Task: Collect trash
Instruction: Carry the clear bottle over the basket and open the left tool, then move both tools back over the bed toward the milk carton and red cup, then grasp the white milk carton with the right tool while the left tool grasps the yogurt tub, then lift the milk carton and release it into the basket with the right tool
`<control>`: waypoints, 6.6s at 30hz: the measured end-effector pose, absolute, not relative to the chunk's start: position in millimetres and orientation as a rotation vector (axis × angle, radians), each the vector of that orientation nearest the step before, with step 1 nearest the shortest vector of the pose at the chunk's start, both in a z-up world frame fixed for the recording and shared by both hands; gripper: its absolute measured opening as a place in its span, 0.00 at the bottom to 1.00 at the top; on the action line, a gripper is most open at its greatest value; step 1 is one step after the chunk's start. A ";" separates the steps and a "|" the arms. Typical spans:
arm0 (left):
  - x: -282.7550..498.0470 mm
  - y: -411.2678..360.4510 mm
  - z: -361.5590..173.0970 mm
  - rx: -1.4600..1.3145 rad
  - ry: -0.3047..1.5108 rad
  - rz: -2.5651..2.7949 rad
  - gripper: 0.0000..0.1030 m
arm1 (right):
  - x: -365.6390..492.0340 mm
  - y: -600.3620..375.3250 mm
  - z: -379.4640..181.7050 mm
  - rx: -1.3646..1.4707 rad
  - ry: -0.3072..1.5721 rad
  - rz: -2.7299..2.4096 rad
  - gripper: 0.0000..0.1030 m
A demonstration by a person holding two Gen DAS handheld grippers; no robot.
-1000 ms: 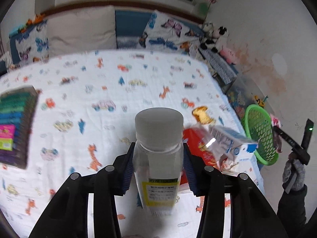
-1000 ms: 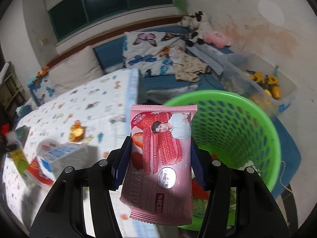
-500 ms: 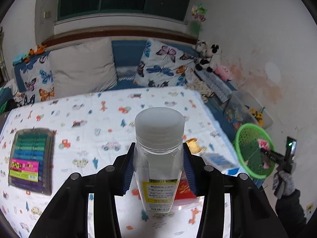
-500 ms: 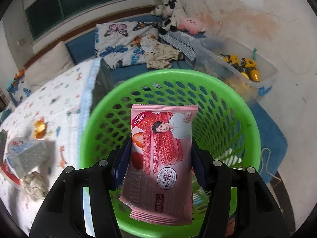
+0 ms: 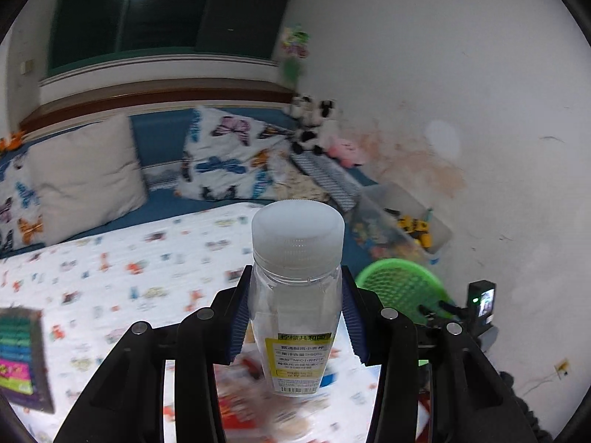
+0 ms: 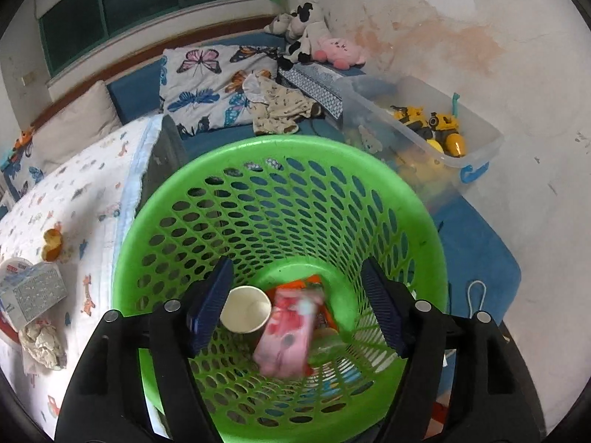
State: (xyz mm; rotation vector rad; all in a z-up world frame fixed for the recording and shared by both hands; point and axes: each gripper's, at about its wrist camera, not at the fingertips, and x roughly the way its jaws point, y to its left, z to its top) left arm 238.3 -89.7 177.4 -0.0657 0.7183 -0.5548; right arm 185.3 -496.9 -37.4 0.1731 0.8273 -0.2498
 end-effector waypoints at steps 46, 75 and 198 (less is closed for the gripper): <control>282.7 -472.3 -87.5 0.126 1.205 -0.783 0.58 | 63.7 -552.1 -27.5 0.254 0.640 -0.305 0.72; 219.9 -234.4 51.2 -0.044 0.922 -0.648 0.69 | 72.5 -438.0 5.7 0.226 0.650 -0.061 0.74; 285.8 -111.6 -44.2 0.603 1.017 -0.776 0.84 | 219.6 -352.5 19.0 0.324 1.028 0.240 0.69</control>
